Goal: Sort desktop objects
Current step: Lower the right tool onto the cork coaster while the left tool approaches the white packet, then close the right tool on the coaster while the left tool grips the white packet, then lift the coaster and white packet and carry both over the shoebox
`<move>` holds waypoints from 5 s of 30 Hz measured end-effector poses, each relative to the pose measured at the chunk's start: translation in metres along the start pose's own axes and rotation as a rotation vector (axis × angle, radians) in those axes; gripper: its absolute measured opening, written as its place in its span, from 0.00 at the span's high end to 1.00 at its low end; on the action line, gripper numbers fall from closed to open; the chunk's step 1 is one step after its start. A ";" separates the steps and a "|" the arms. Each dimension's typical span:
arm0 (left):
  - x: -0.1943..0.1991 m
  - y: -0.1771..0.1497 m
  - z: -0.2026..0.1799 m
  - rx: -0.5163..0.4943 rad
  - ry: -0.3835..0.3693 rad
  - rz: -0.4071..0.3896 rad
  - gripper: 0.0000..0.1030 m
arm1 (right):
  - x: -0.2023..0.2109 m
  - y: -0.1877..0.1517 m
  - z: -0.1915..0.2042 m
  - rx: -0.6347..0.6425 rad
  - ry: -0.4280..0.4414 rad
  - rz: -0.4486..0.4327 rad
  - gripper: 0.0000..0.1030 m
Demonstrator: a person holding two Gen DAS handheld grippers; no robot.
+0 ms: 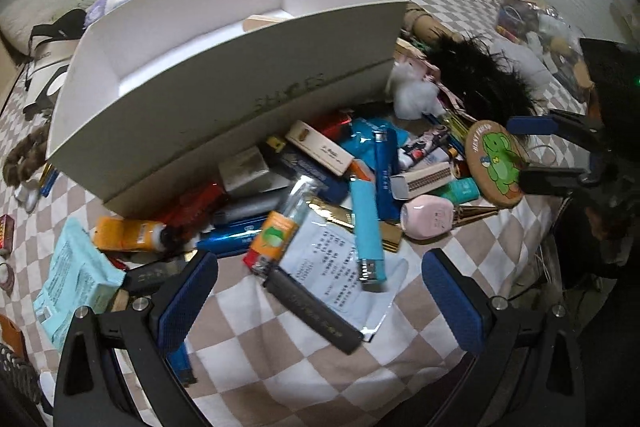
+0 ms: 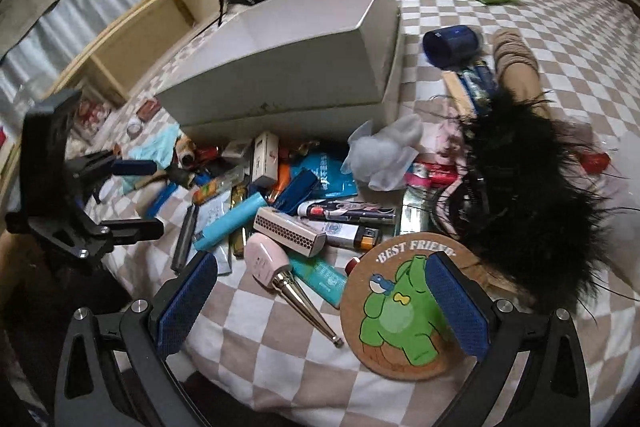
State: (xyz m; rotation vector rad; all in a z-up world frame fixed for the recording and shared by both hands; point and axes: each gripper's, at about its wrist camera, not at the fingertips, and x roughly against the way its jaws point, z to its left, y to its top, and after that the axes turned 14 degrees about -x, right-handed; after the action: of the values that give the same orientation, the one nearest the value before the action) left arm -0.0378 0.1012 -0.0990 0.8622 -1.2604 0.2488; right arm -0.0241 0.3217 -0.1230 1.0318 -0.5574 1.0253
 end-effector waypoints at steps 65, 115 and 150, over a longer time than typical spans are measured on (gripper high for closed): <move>-0.077 0.005 -0.012 -0.418 -0.103 0.130 0.00 | -0.005 -0.018 -0.027 0.053 -0.265 0.122 0.07; 0.003 -0.037 -0.009 -0.276 -0.119 0.020 0.28 | -0.008 0.013 -0.003 0.072 -0.309 0.075 0.02; 0.078 0.029 0.068 -0.064 0.087 -0.312 0.28 | 0.042 0.122 0.091 0.022 -0.082 -0.354 0.02</move>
State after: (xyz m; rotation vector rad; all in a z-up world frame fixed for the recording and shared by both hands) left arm -0.0798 0.0520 -0.0131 0.9681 -1.0310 -0.0029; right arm -0.1076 0.2746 0.0026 1.1485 -0.4109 0.6800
